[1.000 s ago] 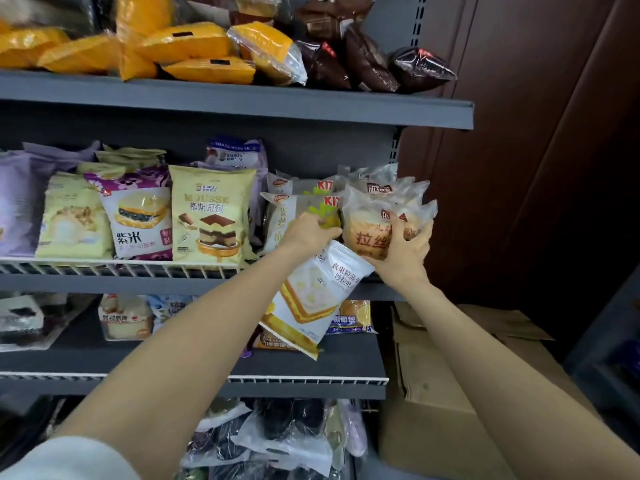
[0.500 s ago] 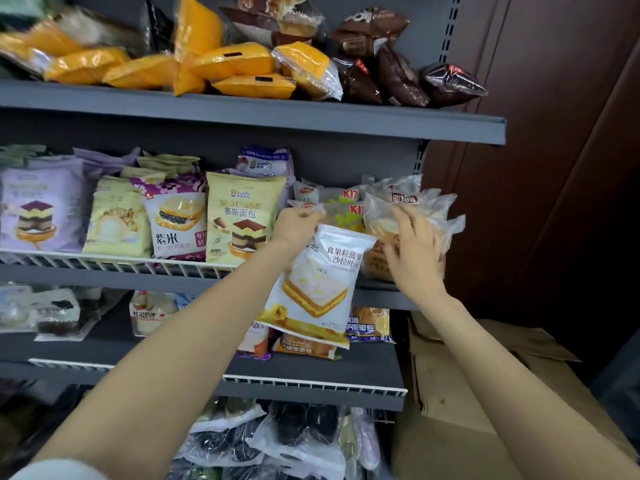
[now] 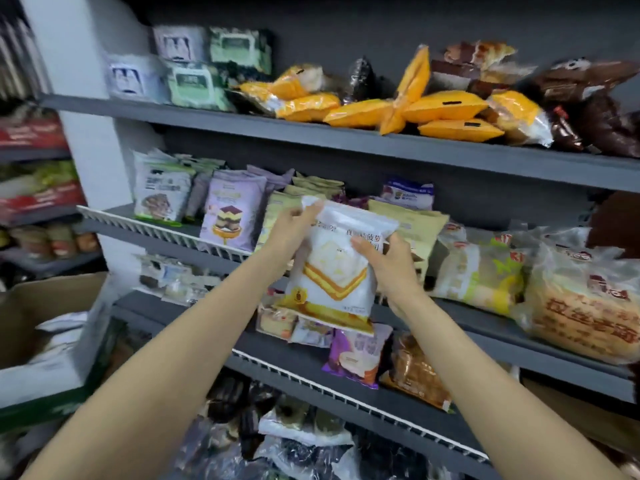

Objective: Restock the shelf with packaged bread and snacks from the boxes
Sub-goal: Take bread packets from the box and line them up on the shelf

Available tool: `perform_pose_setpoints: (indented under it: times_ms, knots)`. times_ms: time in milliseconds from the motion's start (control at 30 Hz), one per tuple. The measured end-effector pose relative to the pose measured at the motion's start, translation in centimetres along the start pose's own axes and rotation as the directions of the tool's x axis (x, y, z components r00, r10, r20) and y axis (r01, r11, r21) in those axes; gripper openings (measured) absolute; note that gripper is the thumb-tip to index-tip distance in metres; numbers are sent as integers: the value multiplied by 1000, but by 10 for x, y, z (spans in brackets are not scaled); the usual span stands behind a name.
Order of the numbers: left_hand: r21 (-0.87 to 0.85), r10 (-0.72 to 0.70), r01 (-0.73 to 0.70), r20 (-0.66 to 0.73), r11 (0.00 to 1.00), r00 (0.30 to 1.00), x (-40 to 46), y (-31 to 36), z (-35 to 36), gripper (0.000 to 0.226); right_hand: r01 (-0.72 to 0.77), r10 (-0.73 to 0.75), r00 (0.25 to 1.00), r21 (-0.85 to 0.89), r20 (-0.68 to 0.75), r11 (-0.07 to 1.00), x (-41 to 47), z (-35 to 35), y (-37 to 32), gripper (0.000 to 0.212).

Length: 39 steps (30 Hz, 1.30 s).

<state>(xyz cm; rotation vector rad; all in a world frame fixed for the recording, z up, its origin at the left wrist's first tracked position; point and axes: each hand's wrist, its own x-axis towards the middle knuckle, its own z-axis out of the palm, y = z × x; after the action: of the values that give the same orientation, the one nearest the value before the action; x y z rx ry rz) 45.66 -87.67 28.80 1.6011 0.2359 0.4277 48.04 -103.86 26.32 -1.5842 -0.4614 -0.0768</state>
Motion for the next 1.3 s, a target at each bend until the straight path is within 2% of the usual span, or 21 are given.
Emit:
perform_pose_setpoints:
  times_ms: [67,133,167,267,333,367,433,500,567,600,667,733,833,933,1000,1167,1300]
  knots:
    - [113,-37,20,153,993,988,-2,-5,-57,36,11,-10,1000,28,-26,1000,12,53,-2,19]
    - [163,-62,22,242,986,968,1,-11,-113,34,8,-7,1000,52,-6,999,24,109,-4,27]
    - [171,-46,6,235,985,971,5,-12,-140,33,-12,10,1000,65,23,998,29,137,-5,36]
    - [225,27,-58,136,973,990,31,-19,-220,29,-70,57,992,119,110,990,49,221,-3,88]
    - [245,76,-98,100,965,992,44,-23,-256,21,-106,91,978,72,187,992,60,263,-4,115]
    - [230,83,-99,76,968,994,53,-25,-276,19,-128,117,968,39,222,991,66,288,-6,121]
    - [200,76,-81,34,976,997,75,-32,-311,18,-109,106,969,5,223,994,76,327,-6,116]
    - [205,83,-79,-15,976,996,98,-39,-337,29,-32,30,984,10,175,999,86,356,-6,110]
    - [264,109,-85,-76,961,991,123,-46,-355,57,70,-69,986,-4,154,998,96,379,-4,106]
    - [310,123,-87,-100,947,987,136,-48,-362,63,132,-126,980,-30,155,991,103,389,-4,101]
    - [404,159,-95,-128,910,979,161,-48,-370,58,244,-222,963,-140,154,960,121,405,-4,90]
    - [524,217,-125,-117,843,969,187,-46,-375,52,305,-283,952,-312,117,900,143,415,-3,83]
    - [749,279,-167,-25,641,960,227,-51,-379,49,310,-344,938,-512,29,801,174,426,4,81]
    - [897,246,-193,98,397,964,264,-61,-381,60,251,-357,934,-681,-16,688,202,426,14,70]
    - [933,213,-209,150,293,965,283,-65,-380,74,203,-303,953,-763,10,614,217,427,19,69]
    - [952,123,-288,275,103,954,314,-72,-377,108,45,-152,985,-716,-85,697,255,435,35,71]
    - [949,27,-313,313,22,949,335,-82,-380,114,-51,-16,996,-710,-87,702,285,434,69,76]
